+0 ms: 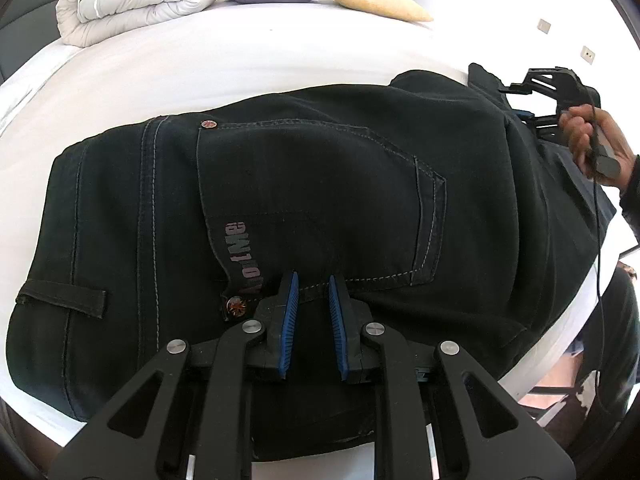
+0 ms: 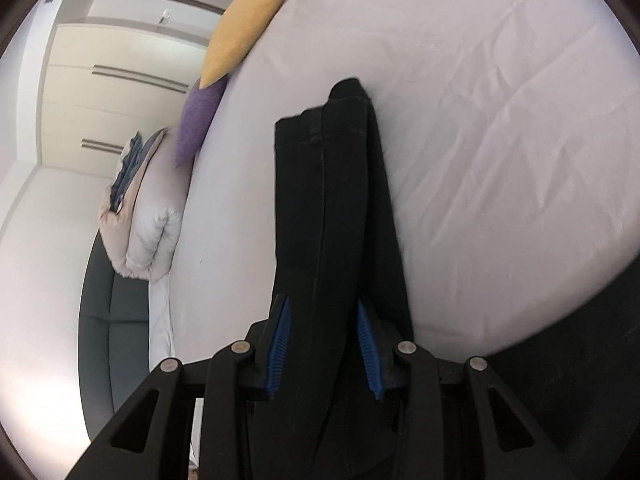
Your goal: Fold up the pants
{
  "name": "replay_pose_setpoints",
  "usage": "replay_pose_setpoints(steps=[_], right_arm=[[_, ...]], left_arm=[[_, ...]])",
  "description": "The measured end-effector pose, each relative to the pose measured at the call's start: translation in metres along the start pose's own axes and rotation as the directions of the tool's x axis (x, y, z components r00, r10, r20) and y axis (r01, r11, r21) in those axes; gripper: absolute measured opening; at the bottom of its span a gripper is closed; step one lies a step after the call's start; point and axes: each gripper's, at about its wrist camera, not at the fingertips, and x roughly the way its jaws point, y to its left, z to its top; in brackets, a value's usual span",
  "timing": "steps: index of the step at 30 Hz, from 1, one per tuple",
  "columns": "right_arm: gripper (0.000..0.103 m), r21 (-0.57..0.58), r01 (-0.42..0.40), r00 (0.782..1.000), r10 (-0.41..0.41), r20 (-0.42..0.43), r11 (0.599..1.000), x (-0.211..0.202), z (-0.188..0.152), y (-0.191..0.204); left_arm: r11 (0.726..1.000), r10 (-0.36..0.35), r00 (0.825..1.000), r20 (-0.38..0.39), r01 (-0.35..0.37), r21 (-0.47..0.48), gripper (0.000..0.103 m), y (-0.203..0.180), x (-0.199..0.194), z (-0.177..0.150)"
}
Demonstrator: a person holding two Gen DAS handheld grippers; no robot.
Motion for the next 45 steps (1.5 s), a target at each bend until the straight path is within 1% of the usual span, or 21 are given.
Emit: replay_pose_setpoints(steps=[7, 8, 9, 10, 12, 15, 18, 21, 24, 26, 27, 29, 32, 37, 38, 39, 40, 42, 43, 44, 45], right_arm=[[0.037, 0.06, -0.068, 0.996, 0.065, 0.054, 0.996, 0.012, 0.031, -0.003], [0.029, 0.053, -0.066, 0.996, 0.063, 0.057, 0.996, 0.012, 0.034, -0.002], [0.01, 0.035, -0.06, 0.997, 0.058, 0.051, 0.998, 0.013, 0.037, 0.0], [0.006, 0.013, -0.053, 0.998, 0.052, 0.043, 0.999, 0.013, 0.039, 0.003], [0.005, -0.031, -0.041, 0.997, 0.043, 0.064, 0.999, 0.004, 0.04, 0.009], [0.005, -0.063, -0.061, 0.991, 0.068, 0.117, 0.996, -0.022, 0.039, 0.015], [0.005, -0.094, -0.084, 0.976, 0.101, 0.193, 0.992, -0.072, 0.033, 0.014], [0.004, -0.111, -0.11, 0.952, 0.137, 0.273, 0.988, -0.133, 0.017, 0.0], [0.004, -0.074, -0.111, 0.925, 0.131, 0.357, 0.991, -0.192, -0.012, -0.039], [0.004, 0.017, -0.077, 0.919, 0.064, 0.389, 0.997, -0.217, -0.034, -0.081], [0.004, 0.057, -0.058, 0.917, 0.031, 0.398, 0.997, -0.224, -0.043, -0.098], [0.005, 0.143, -0.06, 0.916, -0.003, 0.4, 0.988, -0.233, -0.06, -0.136], [0.005, 0.213, -0.107, 0.91, 0.01, 0.415, 0.971, -0.236, -0.079, -0.167], [0.011, 0.243, -0.188, 0.906, 0.072, 0.417, 0.952, -0.231, -0.08, -0.174], [0.021, 0.248, -0.207, 0.905, 0.089, 0.416, 0.946, -0.23, -0.081, -0.175], [0.025, 0.251, -0.23, 0.9, 0.108, 0.422, 0.94, -0.229, -0.08, -0.175], [0.025, 0.246, -0.234, 0.896, 0.11, 0.431, 0.941, -0.229, -0.079, -0.173], [0.023, 0.224, -0.226, 0.891, 0.108, 0.44, 0.948, -0.232, -0.077, -0.173], [0.019, 0.222, -0.218, 0.894, 0.103, 0.435, 0.95, -0.232, -0.075, -0.174], [0.008, 0.226, -0.21, 0.896, 0.094, 0.435, 0.951, -0.234, -0.077, -0.179], [0.005, 0.236, -0.193, 0.901, 0.076, 0.428, 0.952, -0.235, -0.076, -0.182]], left_arm=[[1.0, -0.012, 1.0, 0.001, 0.012, -0.003, 0.016, 0.005, -0.004, -0.003], [1.0, -0.013, 1.0, 0.001, 0.013, -0.005, 0.016, 0.005, -0.004, -0.003], [1.0, -0.013, 1.0, 0.001, 0.013, -0.005, 0.016, 0.005, -0.004, -0.003], [1.0, -0.013, 1.0, 0.001, 0.013, -0.004, 0.015, 0.006, -0.004, -0.003], [1.0, -0.012, 1.0, 0.0, 0.012, -0.005, 0.016, 0.006, -0.005, -0.003], [1.0, -0.008, 1.0, 0.0, 0.008, -0.001, 0.016, 0.006, -0.005, -0.002], [1.0, -0.007, 1.0, -0.002, 0.007, -0.006, 0.016, 0.006, -0.006, -0.002], [0.999, -0.018, 1.0, -0.006, 0.018, -0.027, 0.016, 0.008, -0.006, 0.0], [0.998, -0.033, 0.999, -0.012, 0.032, -0.048, 0.016, 0.013, -0.007, 0.002], [0.997, -0.038, 0.999, -0.017, 0.037, -0.062, 0.016, 0.017, -0.007, 0.004], [0.997, -0.039, 0.999, -0.02, 0.037, -0.068, 0.016, 0.019, -0.007, 0.005], [0.997, -0.031, 0.999, -0.027, 0.029, -0.071, 0.016, 0.02, -0.007, 0.007], [0.997, -0.017, 0.999, -0.041, 0.014, -0.071, 0.016, 0.021, -0.007, 0.011], [0.995, -0.007, 0.998, -0.07, 0.0, -0.104, 0.016, 0.023, -0.011, 0.021], [0.994, -0.003, 0.997, -0.071, -0.005, -0.109, 0.016, 0.017, -0.011, 0.022], [0.993, -0.002, 0.997, -0.071, -0.006, -0.115, 0.016, 0.015, -0.013, 0.023], [0.993, -0.015, 0.998, -0.068, 0.006, -0.12, 0.016, 0.011, -0.014, 0.025], [0.991, -0.061, 0.997, -0.05, 0.054, -0.122, 0.016, 0.001, -0.018, 0.029], [0.99, -0.085, 0.996, -0.041, 0.08, -0.113, 0.016, -0.006, -0.018, 0.032], [0.99, -0.097, 0.994, -0.039, 0.093, -0.103, 0.016, -0.012, -0.017, 0.034], [0.991, -0.102, 0.994, -0.043, 0.098, -0.095, 0.016, -0.018, -0.014, 0.035]])
